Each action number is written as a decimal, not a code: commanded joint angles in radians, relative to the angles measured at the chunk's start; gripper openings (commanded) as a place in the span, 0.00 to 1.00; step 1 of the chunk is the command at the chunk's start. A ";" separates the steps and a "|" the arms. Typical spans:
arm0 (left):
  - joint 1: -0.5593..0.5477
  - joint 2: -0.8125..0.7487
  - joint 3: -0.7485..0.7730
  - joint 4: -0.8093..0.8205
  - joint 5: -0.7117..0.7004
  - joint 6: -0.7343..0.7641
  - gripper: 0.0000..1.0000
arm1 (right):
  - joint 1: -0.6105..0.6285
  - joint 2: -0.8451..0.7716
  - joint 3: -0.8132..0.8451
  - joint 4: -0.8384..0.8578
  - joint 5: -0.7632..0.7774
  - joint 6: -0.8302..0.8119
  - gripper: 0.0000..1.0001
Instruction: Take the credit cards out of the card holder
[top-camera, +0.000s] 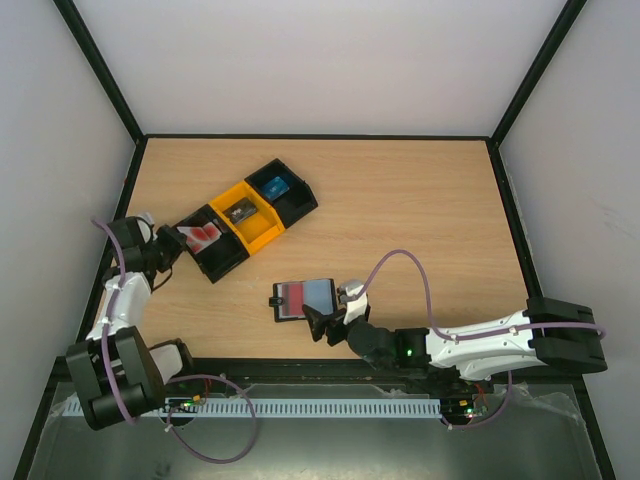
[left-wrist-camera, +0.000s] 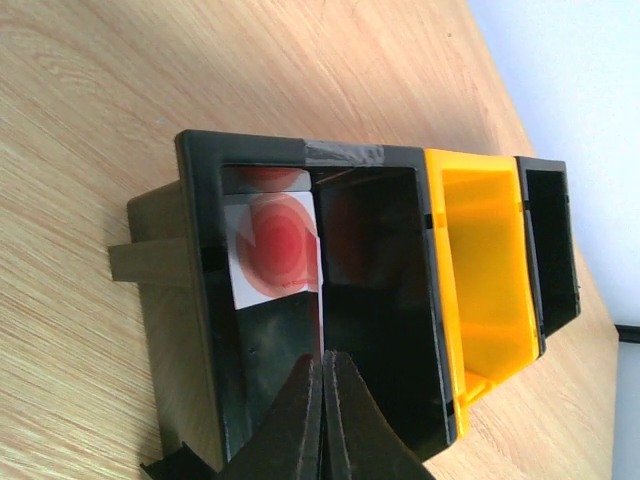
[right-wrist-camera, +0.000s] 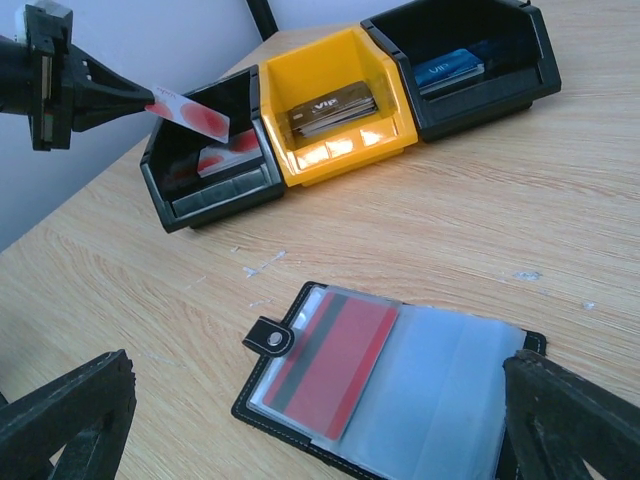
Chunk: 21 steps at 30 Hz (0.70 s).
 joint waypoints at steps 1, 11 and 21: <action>0.000 0.027 0.006 0.006 -0.037 0.002 0.03 | 0.004 0.001 -0.013 0.002 0.035 -0.006 0.98; -0.030 0.045 0.005 0.041 -0.098 -0.027 0.03 | 0.003 0.015 -0.005 0.003 0.027 -0.003 0.98; -0.075 0.088 0.013 0.068 -0.168 -0.045 0.03 | 0.004 0.010 -0.008 -0.003 0.028 -0.001 0.98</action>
